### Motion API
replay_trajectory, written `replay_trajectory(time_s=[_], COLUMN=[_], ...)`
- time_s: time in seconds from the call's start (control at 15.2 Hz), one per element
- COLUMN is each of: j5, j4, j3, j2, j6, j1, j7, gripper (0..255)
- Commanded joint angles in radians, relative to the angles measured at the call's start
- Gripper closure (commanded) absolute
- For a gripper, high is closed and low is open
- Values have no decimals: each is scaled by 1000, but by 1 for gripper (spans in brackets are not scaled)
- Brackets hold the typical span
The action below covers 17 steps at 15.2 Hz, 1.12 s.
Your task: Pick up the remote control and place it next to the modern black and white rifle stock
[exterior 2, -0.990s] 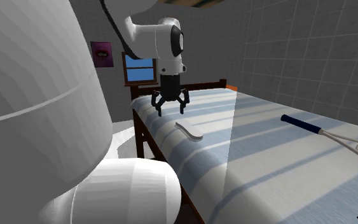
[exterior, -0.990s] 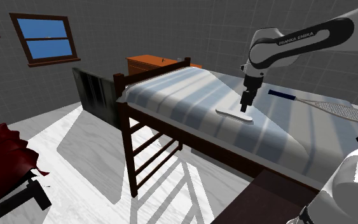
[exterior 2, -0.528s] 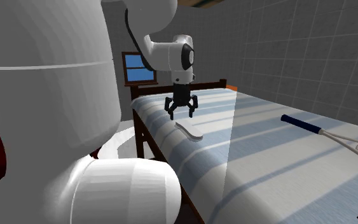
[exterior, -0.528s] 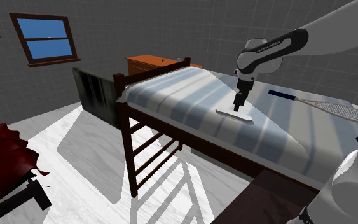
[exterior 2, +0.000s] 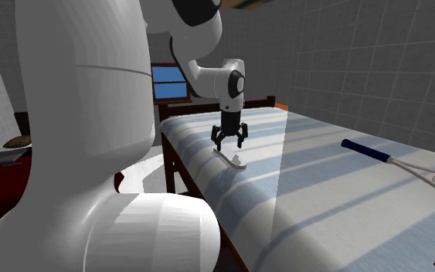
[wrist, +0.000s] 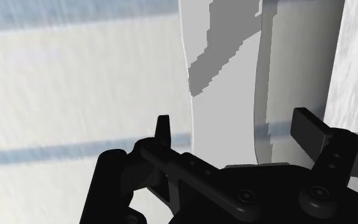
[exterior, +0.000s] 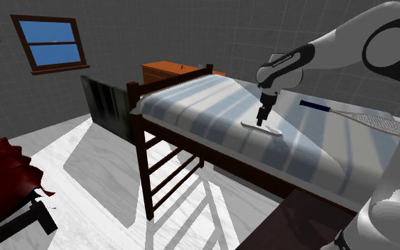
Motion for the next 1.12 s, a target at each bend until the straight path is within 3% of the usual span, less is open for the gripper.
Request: replay_trajectory(time_s=[0.0, 0.73, 0.79, 1.06], j5=[9, 22, 22, 22], j4=[-8, -26, -26, -27], j3=[1, 5, 5, 5], j2=[17, 43, 43, 43], j6=[24, 66, 66, 67], j1=[-2, -5, -5, -5], j7=[-8, -17, -17, -17], gripper=[0, 0, 255, 255])
